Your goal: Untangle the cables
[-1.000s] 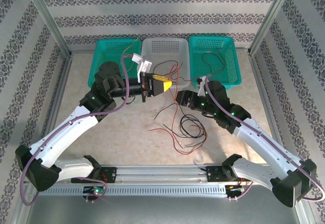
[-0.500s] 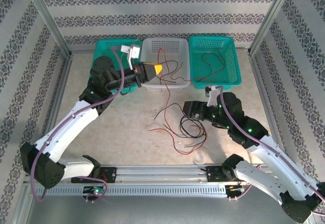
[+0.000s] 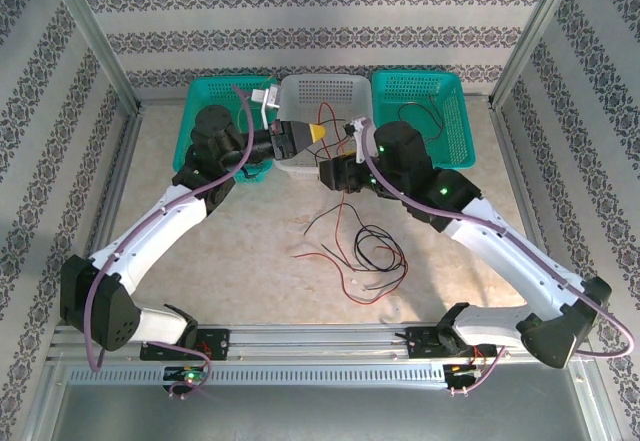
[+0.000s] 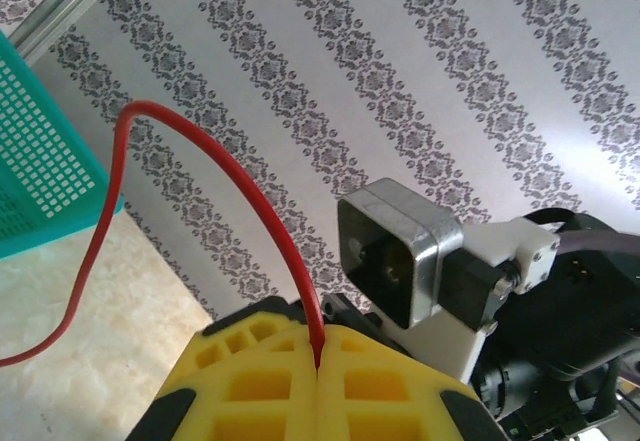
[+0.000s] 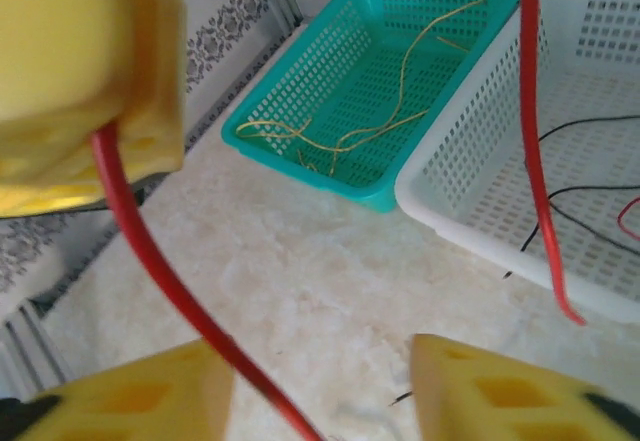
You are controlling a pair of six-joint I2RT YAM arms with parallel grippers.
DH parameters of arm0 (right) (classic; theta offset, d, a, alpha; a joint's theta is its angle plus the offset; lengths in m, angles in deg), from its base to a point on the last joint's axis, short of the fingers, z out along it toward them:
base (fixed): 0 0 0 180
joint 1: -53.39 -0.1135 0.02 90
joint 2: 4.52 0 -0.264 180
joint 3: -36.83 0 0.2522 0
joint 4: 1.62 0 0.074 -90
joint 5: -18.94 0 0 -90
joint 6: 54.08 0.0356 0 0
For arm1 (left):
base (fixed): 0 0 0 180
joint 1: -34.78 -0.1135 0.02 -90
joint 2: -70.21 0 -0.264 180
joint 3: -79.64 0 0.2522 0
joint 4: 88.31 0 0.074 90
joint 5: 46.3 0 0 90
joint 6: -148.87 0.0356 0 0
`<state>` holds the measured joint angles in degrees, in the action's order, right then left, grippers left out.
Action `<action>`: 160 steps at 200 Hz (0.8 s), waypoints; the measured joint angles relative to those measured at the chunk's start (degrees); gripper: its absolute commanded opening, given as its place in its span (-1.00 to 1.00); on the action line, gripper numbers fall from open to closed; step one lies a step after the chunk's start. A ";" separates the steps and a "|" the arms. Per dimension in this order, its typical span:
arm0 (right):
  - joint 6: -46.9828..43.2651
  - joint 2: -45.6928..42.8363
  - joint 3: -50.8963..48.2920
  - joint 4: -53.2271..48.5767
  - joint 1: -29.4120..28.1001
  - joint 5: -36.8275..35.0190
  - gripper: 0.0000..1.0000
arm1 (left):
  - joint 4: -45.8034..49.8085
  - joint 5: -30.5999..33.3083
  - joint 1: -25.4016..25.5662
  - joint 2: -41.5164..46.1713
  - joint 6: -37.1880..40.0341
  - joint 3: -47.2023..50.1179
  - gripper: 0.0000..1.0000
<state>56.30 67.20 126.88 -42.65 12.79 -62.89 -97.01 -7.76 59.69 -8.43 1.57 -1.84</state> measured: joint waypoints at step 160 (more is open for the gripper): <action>0.44 34.27 37.35 -12.44 32.44 -5.99 -0.94 | 19.47 14.53 -5.14 10.08 13.49 7.96 0.31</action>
<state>56.74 101.47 164.23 -55.08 45.23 -68.88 -77.54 6.77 54.55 1.65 15.06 6.11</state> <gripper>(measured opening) 0.057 0.661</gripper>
